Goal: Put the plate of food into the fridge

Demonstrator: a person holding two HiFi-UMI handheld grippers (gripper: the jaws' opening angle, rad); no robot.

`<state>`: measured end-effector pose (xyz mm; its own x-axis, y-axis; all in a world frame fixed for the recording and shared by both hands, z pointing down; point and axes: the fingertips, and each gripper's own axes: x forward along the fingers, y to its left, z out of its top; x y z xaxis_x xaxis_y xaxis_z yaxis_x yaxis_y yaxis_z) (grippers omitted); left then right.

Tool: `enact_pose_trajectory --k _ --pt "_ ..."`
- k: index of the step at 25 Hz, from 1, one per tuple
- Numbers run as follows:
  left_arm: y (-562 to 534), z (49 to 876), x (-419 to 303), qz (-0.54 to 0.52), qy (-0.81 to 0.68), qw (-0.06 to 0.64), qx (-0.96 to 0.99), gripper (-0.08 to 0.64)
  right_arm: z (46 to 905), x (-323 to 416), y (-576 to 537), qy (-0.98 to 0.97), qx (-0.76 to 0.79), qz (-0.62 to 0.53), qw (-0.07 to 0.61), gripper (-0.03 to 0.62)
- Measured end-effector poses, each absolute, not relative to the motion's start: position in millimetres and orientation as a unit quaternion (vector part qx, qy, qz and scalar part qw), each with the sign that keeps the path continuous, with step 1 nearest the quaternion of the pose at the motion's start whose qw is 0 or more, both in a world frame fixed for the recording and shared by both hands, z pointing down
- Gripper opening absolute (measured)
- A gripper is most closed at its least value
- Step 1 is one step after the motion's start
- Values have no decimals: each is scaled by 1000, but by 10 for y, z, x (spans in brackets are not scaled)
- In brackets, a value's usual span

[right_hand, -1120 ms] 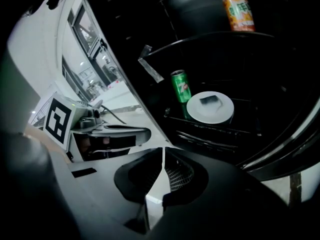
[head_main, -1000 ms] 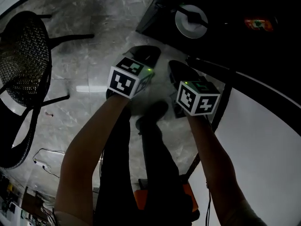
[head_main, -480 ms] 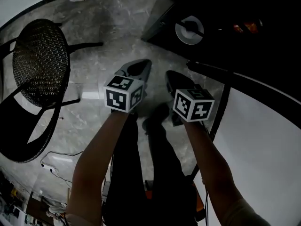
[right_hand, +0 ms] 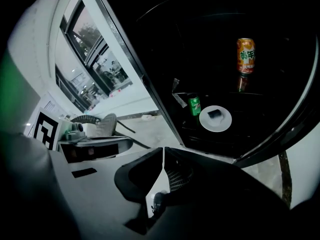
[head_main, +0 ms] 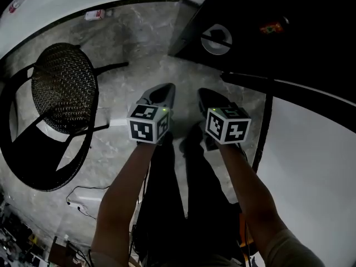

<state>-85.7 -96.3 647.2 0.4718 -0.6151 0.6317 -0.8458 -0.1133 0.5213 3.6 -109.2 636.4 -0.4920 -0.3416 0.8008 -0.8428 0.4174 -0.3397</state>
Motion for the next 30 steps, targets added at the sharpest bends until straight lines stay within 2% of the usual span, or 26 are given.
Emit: enact_pose_trajectory --k 7,17,30 --pt "-897 5936 -1071 135 -505 450 724 11 5818 38 -878 -773 371 382 345 28" --pt "-806 5180 -864 178 -445 424 768 11 5206 58 -801 -756 388 396 348 28" --pt "-791 4462 -922 166 -436 408 784 11 4629 -147 -743 -768 373 372 364 28"
